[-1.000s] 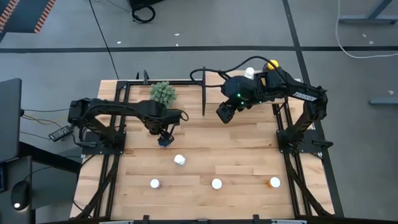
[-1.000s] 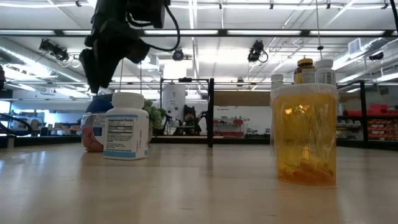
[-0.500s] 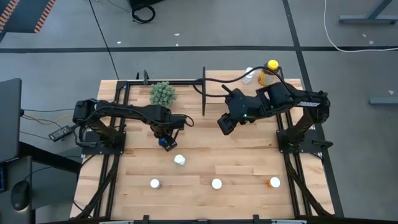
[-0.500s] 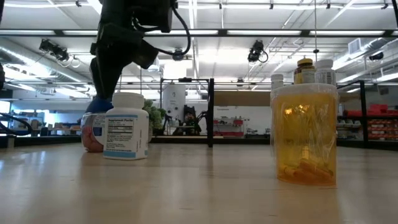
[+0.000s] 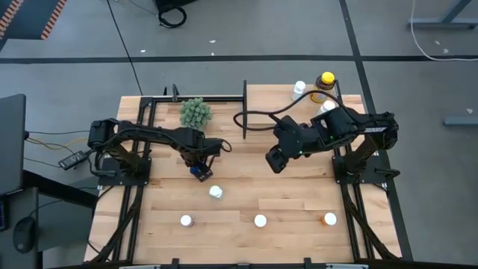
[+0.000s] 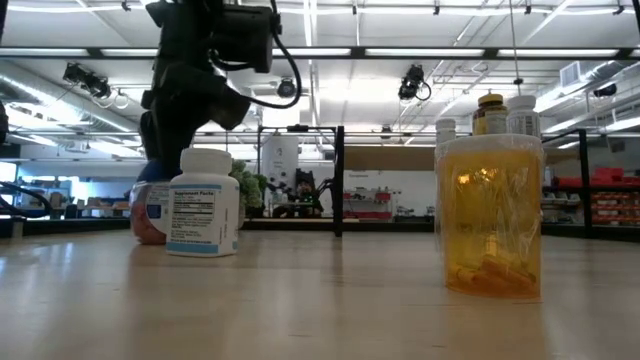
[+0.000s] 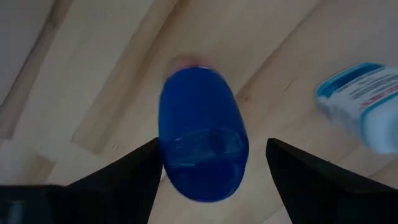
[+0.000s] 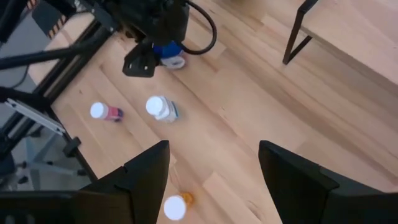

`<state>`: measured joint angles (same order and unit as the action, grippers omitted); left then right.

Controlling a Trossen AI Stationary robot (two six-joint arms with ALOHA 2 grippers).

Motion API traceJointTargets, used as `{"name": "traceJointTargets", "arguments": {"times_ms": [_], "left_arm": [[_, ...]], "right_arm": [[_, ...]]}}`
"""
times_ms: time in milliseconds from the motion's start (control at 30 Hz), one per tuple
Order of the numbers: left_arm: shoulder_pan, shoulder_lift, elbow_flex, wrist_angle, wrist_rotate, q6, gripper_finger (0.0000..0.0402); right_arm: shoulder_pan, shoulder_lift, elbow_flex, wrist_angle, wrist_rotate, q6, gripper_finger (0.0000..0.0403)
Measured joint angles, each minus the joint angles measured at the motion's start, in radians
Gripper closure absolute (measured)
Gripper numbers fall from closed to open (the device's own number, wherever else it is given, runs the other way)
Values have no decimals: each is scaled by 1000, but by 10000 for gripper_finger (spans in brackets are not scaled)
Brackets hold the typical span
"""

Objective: Pick and place medicine bottles onto shelf by color
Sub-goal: Put the blue medicine bottle on the shelf

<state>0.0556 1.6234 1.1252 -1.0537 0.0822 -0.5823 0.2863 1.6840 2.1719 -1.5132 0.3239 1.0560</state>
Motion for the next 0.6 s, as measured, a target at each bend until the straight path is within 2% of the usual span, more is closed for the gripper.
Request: {"name": "traceJointTargets", "arguments": {"times_ms": [200, 600], "left_arm": [[-3, 0, 0, 51, -1, 0, 111], [2, 40, 0, 36, -21, 80, 111]], "right_arm": [[22, 0, 0, -6, -1, -10, 148], [25, 0, 0, -5, 8, -48, 148]]}}
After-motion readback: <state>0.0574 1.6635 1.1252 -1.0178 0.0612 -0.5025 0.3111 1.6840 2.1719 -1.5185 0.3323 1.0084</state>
